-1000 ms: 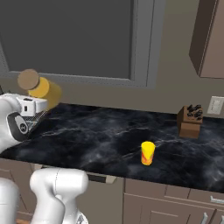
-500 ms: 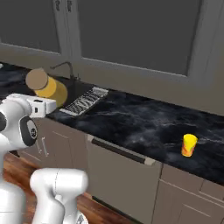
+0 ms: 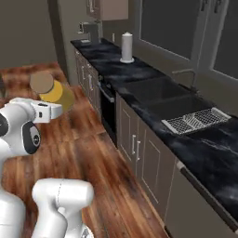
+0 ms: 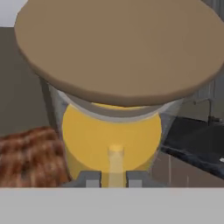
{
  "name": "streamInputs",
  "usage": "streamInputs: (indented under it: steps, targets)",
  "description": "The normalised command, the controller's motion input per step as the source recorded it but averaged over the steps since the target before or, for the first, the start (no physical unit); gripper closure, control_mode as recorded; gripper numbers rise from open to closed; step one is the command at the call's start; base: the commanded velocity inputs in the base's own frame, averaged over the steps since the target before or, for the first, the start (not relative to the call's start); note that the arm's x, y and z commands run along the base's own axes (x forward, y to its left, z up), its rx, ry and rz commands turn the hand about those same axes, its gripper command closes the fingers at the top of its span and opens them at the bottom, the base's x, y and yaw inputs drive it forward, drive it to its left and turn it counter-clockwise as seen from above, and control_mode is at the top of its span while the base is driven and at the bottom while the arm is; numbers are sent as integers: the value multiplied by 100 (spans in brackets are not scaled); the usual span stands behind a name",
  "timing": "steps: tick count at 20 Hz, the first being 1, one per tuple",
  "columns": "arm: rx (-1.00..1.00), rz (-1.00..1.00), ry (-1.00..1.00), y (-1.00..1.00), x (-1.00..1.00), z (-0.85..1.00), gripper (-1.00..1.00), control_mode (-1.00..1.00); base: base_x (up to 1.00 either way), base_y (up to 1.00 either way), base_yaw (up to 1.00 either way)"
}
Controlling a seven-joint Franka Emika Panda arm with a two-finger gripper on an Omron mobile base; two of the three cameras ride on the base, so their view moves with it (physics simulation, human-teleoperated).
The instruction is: Place the pitcher and cup on the dining counter for serving.
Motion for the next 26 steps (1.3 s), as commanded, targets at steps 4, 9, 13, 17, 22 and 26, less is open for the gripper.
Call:
streamInputs:
  steps: [4,9,13,17,22,26]
  targets:
    - [0,0,0,0,0,0,100,100,-14,30,100]
    - [0,0,0,0,0,0,100,100,37,6,87]
    - [0,0,0,0,0,0,100,100,100,-55,29]
    - [0,0,0,0,0,0,100,100,100,-100,8]
    - [0,0,0,0,0,0,100,100,100,-81,6]
    - [0,0,0,0,0,0,100,100,100,-42,4]
